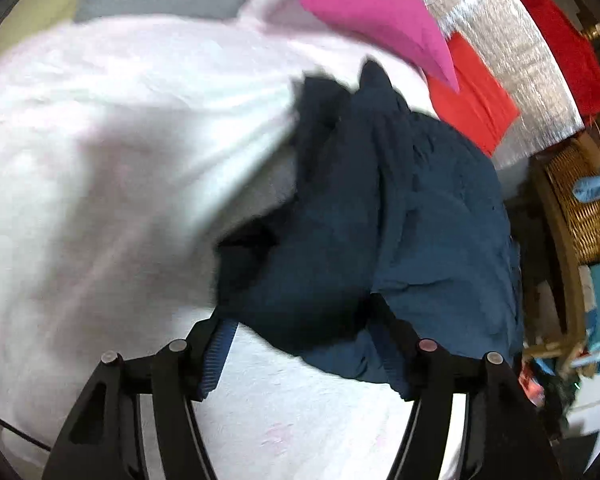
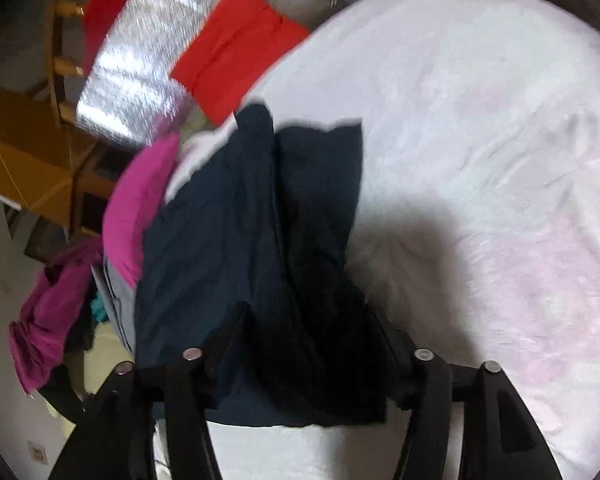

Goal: Fold large clothes

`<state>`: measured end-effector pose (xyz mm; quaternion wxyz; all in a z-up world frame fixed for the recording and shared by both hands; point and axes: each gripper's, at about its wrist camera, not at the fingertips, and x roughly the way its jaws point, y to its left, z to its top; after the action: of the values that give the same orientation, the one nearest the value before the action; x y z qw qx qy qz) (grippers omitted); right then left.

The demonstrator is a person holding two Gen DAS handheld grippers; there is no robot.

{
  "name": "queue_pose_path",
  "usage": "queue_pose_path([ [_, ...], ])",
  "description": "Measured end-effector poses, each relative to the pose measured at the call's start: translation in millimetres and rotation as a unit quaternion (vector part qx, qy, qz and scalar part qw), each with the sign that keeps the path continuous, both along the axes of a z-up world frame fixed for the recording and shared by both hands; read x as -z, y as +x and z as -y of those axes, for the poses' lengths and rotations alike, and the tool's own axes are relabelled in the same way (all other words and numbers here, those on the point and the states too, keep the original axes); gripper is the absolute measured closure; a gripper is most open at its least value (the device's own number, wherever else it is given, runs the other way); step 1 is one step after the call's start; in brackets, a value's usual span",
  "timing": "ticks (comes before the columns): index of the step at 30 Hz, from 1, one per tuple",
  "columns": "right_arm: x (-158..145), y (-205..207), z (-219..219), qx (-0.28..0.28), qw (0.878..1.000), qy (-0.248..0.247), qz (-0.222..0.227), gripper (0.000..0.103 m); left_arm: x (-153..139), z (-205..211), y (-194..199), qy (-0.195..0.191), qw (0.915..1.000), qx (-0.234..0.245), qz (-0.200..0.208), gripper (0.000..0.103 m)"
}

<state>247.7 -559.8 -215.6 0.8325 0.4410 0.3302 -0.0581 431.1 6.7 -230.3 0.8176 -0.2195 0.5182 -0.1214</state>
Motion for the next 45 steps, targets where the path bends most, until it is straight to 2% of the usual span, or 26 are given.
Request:
queue_pose_path([
  [4, -23.7, -25.6, 1.1, 0.007, 0.998, -0.007, 0.056, 0.036, -34.7, -8.2, -30.1, 0.033, 0.9956, -0.030, 0.083, 0.037],
  [6, -28.6, -32.6, -6.6, -0.011, 0.997, 0.007, 0.077, 0.032, -49.3, 3.4, -46.1, 0.044, 0.9917, -0.017, 0.120, 0.036],
  [8, -29.0, -36.9, -21.3, -0.035, 0.995, 0.022, 0.087, 0.030, -54.2, 22.3, -60.4, 0.041, 0.9899, 0.013, 0.135, 0.033],
  [11, -16.1, -33.5, -45.1, -0.077, 0.991, 0.073, 0.079, 0.026, -42.8, 46.4, -70.3, 0.010, 0.9928, 0.056, 0.106, 0.029],
  [13, -0.4, -25.2, -62.5, -0.091, 0.989, 0.106, 0.057, 0.025, -26.0, 59.4, -68.8, -0.017, 0.9956, 0.072, 0.057, 0.029],
  [16, 20.8, -18.6, -75.2, -0.084, 0.988, 0.126, 0.023, 0.025, 2.6, 64.3, -57.0, -0.068, 0.9964, 0.045, -0.021, 0.029],
  [18, 33.7, -8.4, -77.8, -0.069, 0.988, 0.135, 0.007, 0.025, 14.6, 58.4, -51.3, -0.083, 0.9953, 0.011, -0.049, 0.029],
  [22, 52.2, 3.5, -66.5, -0.010, 0.986, 0.168, 0.013, 0.025, 25.2, 41.1, -38.8, -0.114, 0.9894, -0.066, -0.061, 0.029],
  [26, 58.1, 14.6, -52.4, 0.041, 0.981, 0.181, 0.048, 0.024, 25.3, 33.9, -22.8, -0.146, 0.9830, -0.098, -0.051, 0.027],
  [31, 53.7, 31.6, -45.2, 0.069, 0.980, 0.172, 0.069, 0.023, 29.8, 21.9, -6.1, -0.181, 0.9735, -0.134, -0.039, 0.027],
  [32, 53.3, 32.5, -43.2, 0.077, 0.980, 0.167, 0.071, 0.024, 32.6, 18.6, -3.5, -0.191, 0.9711, -0.139, -0.038, 0.028],
  [33, 53.4, 33.4, -41.9, 0.087, 0.981, 0.158, 0.068, 0.033, 34.9, 15.6, -2.4, -0.199, 0.9689, -0.143, -0.035, 0.032],
  [34, 54.9, 34.8, -40.5, 0.096, 0.983, 0.145, 0.057, 0.042, 35.6, 13.4, -1.5, -0.202, 0.9679, -0.146, -0.030, 0.047],
  [35, 58.0, 31.9, -38.2, 0.095, 0.983, 0.144, 0.054, 0.051, 35.9, 9.6, -0.8, -0.204, 0.9679, -0.143, -0.028, 0.054],
  [36, 59.2, 33.1, -38.4, 0.097, 0.983, 0.146, 0.056, 0.054, 36.0, 8.6, -2.2, -0.208, 0.9677, -0.139, -0.028, 0.058],
  [37, 57.3, 32.6, -38.9, 0.096, 0.984, 0.140, 0.058, 0.056, 34.6, 7.6, -3.1, -0.212, 0.9677, -0.134, -0.024, 0.066],
  [38, 51.5, 32.9, -41.5, 0.091, 0.987, 0.122, 0.060, 0.061, 32.3, 9.6, -5.2, -0.211, 0.9683, -0.132, -0.019, 0.071],
  [41, 42.1, 28.2, -44.1, 0.085, 0.989, 0.102, 0.072, 0.068, 22.5, 1.5, -17.7, -0.209, 0.9704, -0.122, -0.004, 0.079],
  [44, 38.4, 16.8, -43.3, 0.081, 0.988, 0.101, 0.079, 0.069, 17.2, -9.0, -40.3, -0.214, 0.9702, -0.114, 0.000, 0.081],
  [45, 35.8, 11.3, -43.9, 0.080, 0.989, 0.098, 0.081, 0.070, 15.2, -5.6, -37.3, -0.216, 0.9700, -0.112, 0.000, 0.081],
])
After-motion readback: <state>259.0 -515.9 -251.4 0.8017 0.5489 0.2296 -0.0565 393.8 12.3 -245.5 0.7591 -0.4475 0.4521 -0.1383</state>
